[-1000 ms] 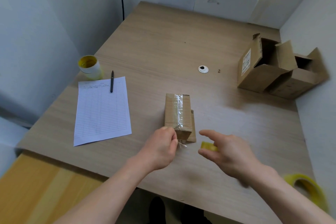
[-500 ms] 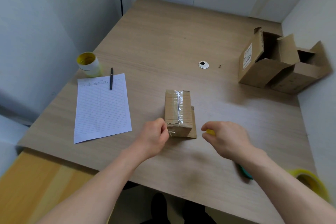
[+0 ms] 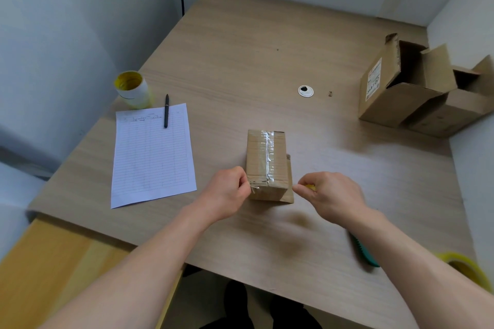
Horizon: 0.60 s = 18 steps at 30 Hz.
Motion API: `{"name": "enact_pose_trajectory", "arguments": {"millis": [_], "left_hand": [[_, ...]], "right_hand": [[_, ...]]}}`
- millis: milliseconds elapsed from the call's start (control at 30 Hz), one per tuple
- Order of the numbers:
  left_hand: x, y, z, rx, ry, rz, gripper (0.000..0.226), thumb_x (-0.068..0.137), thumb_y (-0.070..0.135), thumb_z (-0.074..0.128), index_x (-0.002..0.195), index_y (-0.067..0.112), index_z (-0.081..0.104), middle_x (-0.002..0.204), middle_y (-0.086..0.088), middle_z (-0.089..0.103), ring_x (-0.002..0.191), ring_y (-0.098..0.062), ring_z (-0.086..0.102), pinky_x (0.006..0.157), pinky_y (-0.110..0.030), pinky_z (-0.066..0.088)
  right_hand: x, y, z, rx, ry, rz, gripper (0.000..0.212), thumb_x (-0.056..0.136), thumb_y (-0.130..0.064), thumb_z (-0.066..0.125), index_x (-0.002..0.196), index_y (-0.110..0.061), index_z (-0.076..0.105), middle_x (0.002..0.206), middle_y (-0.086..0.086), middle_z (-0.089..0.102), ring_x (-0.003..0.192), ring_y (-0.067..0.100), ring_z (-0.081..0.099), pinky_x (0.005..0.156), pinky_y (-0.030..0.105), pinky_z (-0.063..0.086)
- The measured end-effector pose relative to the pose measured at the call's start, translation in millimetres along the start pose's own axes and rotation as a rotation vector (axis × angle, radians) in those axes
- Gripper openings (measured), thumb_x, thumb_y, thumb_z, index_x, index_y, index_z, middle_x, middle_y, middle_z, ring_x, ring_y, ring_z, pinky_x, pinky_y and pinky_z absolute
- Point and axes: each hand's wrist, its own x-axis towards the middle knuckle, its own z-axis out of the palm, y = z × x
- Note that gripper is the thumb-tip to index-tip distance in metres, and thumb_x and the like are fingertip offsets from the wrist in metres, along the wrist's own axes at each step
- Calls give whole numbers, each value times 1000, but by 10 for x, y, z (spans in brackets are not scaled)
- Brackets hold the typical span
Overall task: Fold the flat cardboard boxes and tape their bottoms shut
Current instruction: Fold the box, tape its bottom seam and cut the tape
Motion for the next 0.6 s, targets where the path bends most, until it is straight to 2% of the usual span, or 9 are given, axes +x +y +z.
{"name": "enact_pose_trajectory", "arguments": {"millis": [200,300,367,467,600], "left_hand": [[59,-20,-13,15,-23,-16,17,92,18,51,75,20,51,71,5,58,74,-21,61,66,-35,47],[104,-38,-22,49,-23,12,17,91,16,52,74,19,51,78,5,55,77,-18,51,64,-29,35],[136,-43,-32,34,-23,17,16,90,14,53,74,17,52,85,3,53,79,-16,50,66,-26,32],[175,-54,-27,-47,-52,-59,14,88,12,53,75,13,57,84,-4,62,81,-22,58,65,-32,41],[223,-142,-25,-102,-105,-131,17,92,21,59,76,16,56,81,-6,67,85,-25,68,76,-38,52]], "right_hand": [[41,15,71,11,-21,-3,36,95,-65,45,102,-40,70,98,-13,71,95,18,61,66,31,43],[52,19,95,7,-28,-2,36,95,-65,44,103,-40,69,99,-13,71,96,18,62,67,31,43],[59,22,101,-1,-33,1,36,95,-65,44,103,-40,69,99,-13,71,97,19,62,68,31,44],[73,21,123,-22,-41,3,37,95,-65,44,102,-39,69,97,-12,71,97,19,62,69,31,45],[86,31,182,-33,-47,-11,35,94,-65,45,100,-39,68,96,-10,71,97,20,62,67,31,41]]}}
